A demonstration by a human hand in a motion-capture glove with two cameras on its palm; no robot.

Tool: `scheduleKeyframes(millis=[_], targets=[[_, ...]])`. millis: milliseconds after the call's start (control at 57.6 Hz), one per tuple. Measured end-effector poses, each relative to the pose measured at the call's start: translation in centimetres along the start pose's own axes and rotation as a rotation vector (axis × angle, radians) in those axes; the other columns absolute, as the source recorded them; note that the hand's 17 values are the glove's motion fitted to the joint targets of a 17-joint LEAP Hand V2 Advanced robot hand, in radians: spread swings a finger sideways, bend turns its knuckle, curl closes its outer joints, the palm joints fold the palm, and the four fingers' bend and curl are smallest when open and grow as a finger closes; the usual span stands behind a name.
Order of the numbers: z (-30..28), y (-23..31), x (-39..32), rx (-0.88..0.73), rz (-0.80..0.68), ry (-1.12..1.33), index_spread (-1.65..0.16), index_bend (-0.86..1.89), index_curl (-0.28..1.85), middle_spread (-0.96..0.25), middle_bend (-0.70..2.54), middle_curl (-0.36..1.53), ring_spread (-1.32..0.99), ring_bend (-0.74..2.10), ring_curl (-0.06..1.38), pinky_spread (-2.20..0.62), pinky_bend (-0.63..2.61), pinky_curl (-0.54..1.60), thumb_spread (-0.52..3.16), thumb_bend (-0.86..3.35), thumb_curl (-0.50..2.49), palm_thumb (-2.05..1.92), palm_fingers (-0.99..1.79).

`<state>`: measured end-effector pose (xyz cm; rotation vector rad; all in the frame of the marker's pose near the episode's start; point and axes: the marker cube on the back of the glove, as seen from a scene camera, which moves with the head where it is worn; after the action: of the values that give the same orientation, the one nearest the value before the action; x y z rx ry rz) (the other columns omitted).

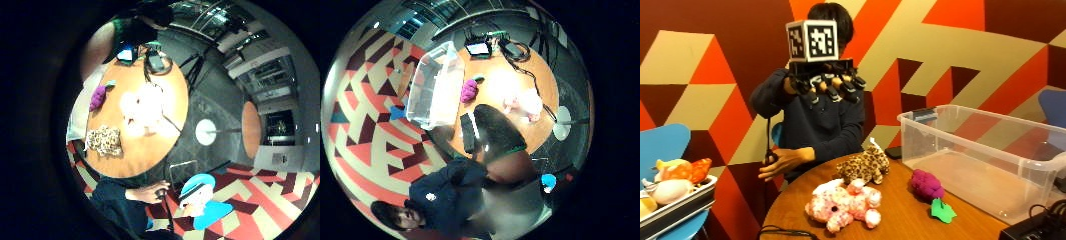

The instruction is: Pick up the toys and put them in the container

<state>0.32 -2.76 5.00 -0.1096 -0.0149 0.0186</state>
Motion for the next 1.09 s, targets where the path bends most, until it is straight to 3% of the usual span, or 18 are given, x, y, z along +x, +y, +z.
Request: scheduleKeyframes(millis=[208,330,469,556,643,764,903,1095], targets=[[11.3,-5.3,0.3,-0.110,-0.106,0.037,-0.27,0.07,0.21,-0.02,0.14,0.26,-0.03,0.22,0.25,0.04,0.83,0.36,1.31,-0.01,0.26,0.01,-0.16],[17.0,-5.6,0.3,-0.247,-0.056,0.071,-0.29,0.10,0.20,-0.02,0.13,0.25,-0.01,0.26,0.27,0.05,0.91,0.38,1.25,-0.01,0.28,0.06,-0.13],[21.9,-6.5,1.4,-0.250,-0.044,0.062,-0.30,0.06,0.17,-0.02,0.19,0.26,-0.01,0.40,0.31,0.05,0.94,0.39,1.20,-0.01,0.30,0.08,-0.04],[22.9,-7.2,2.0,-0.172,-0.046,0.060,-0.29,0.02,0.12,-0.02,0.28,0.30,-0.04,0.61,0.35,0.03,0.97,0.38,1.19,-0.01,0.31,0.11,0.10],[23.6,-7.9,2.3,-0.116,-0.056,0.055,-0.28,0.03,0.08,-0.08,0.55,0.38,-0.16,0.86,0.40,-0.05,0.92,0.35,1.20,0.01,0.32,0.18,0.45],[24.2,-8.7,2.2,-0.002,-0.077,0.039,-0.24,0.20,0.12,-0.16,0.82,0.47,-0.27,0.93,0.42,-0.16,0.81,0.31,1.24,0.13,0.39,0.42,0.73],[24.5,-9.5,1.3,0.155,-0.099,0.073,-0.26,0.36,0.19,-0.20,1.01,0.57,-0.34,0.97,0.45,-0.30,0.78,0.33,0.94,0.20,0.53,0.69,1.12],[21.6,-9.6,-0.5,0.124,-0.061,-0.019,-0.30,0.72,0.35,-0.23,1.11,0.64,-0.36,1.10,0.52,-0.35,0.79,0.39,0.63,0.15,0.65,0.70,1.22]])
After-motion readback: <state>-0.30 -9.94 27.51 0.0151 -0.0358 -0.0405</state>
